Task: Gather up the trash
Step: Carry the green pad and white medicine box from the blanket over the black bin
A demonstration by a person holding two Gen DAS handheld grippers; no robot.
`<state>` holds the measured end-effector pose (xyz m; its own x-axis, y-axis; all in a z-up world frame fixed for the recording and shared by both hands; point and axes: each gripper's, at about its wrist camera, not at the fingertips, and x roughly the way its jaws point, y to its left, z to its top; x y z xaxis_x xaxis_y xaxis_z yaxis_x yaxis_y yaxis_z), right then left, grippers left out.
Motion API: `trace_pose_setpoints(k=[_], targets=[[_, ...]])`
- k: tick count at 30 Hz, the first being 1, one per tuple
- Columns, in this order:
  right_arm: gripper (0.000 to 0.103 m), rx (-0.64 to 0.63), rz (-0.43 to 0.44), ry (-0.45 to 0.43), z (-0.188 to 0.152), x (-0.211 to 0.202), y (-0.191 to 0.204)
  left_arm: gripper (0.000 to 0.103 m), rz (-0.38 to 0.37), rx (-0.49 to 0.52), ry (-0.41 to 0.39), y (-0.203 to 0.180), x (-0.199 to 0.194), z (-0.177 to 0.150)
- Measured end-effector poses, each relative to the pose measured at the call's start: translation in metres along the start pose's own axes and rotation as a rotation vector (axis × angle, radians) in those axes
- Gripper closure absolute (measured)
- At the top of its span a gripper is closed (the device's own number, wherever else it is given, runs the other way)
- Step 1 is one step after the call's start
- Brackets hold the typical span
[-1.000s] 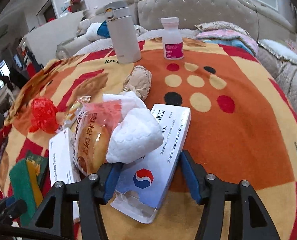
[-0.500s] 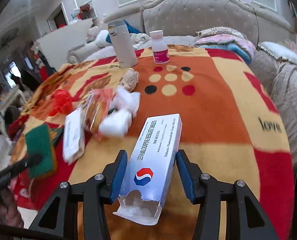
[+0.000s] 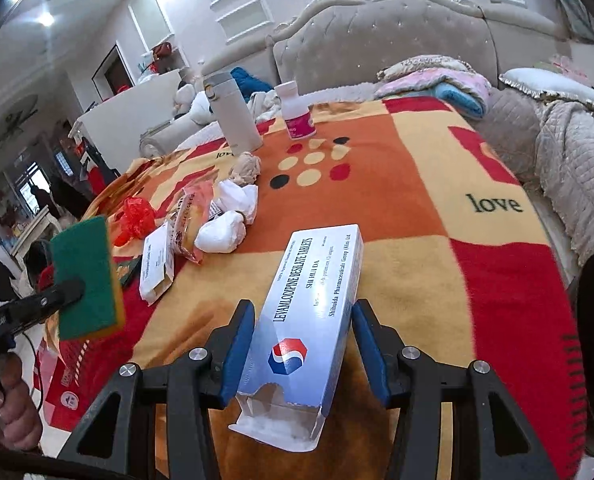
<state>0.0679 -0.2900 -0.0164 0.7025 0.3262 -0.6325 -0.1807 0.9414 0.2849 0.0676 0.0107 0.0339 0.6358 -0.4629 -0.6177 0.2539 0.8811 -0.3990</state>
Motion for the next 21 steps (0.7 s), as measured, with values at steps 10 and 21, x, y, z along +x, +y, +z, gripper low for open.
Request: trace_pose_setpoints(k=[10,21], targets=[[0.054,-0.004,-0.04,-0.031,-0.004,-0.025,-0.017,0.088,0.018,0.032,0.039,-0.032,0.025,-0.002],[0.054,0.042,-0.075,-0.108,-0.006,-0.058,-0.042,0.088,0.011,0.094,0.068,-0.082,0.039,-0.014]])
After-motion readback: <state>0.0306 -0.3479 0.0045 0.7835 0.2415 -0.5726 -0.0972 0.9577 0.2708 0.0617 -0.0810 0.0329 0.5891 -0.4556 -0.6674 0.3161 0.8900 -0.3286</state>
